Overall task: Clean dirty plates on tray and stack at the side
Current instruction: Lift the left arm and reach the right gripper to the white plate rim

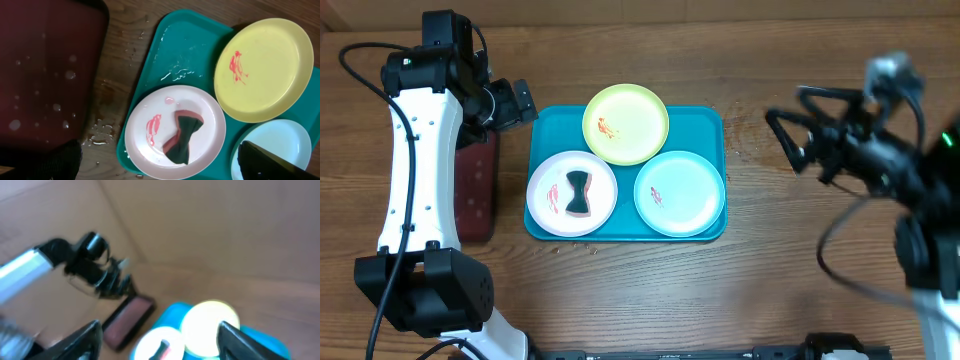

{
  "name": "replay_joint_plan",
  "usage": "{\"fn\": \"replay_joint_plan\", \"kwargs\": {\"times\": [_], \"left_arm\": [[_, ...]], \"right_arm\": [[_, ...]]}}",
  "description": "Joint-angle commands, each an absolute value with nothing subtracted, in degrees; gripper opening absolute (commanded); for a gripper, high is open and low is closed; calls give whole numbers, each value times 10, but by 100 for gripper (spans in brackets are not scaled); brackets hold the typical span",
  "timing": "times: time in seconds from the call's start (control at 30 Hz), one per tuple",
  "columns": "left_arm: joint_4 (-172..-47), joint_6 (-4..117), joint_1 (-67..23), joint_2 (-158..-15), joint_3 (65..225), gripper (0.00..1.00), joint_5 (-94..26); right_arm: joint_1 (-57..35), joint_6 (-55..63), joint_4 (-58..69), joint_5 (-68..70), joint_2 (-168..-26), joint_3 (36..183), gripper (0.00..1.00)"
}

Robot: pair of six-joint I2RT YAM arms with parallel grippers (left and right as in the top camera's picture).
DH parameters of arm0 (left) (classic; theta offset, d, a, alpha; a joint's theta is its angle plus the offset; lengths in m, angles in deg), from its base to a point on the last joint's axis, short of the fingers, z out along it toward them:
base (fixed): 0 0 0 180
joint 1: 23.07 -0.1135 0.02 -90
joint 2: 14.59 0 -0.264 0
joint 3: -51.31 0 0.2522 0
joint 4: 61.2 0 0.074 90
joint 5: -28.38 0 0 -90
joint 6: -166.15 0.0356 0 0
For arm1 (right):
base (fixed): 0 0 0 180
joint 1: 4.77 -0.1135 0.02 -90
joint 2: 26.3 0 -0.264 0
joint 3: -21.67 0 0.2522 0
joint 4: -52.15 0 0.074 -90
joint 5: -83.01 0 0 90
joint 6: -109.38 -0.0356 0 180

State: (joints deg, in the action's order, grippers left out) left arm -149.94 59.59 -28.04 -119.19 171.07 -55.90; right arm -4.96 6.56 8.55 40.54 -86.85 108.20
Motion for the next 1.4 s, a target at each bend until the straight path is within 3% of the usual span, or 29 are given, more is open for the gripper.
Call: {"fn": "replay_joint_plan", "kwargs": {"times": [0.0,0.07,0.17,0.33,0.57,0.6,0.63,0.67,0.73,1.0,1.37], "left_arm": [[-1497,594,-279,-1191,1710,100,-560],[-1497,594,-279,-1192,1710,100,-560],[-1497,594,-279,-1192,1709,100,-561],[-1497,594,-279,-1192,1709,100,-561],[-1501,594,-279,-1191,1709,100,-560],[-1501,594,-279,-1191,1710,100,-561],[-1501,594,-279,-1191,1709,100,-560],[-1501,594,-279,-1192,1709,100,-560],[-1500,594,-279,-1192,1709,100,-560],[-1499,594,-279,-1191,1709,100,-560],[-1499,594,-279,-1192,1709,100,-560]], "right_arm": [[-123,23,66,358,-924,1107,80],[-183,9,38,271,-968,1122,82],[-264,4,-29,175,-1045,1172,93],[-343,-7,-166,95,-1208,1326,96],[-412,-3,-97,79,-1326,1344,98],[-417,-2,-92,71,-1334,1344,94],[-423,-9,-87,45,-1349,1342,76],[-427,-34,-85,18,-1359,1341,67],[-434,-78,-81,-21,-1385,1341,59],[-459,-92,-71,-72,-1461,1341,52],[-462,-92,-71,-26,-1507,1341,43]]}}
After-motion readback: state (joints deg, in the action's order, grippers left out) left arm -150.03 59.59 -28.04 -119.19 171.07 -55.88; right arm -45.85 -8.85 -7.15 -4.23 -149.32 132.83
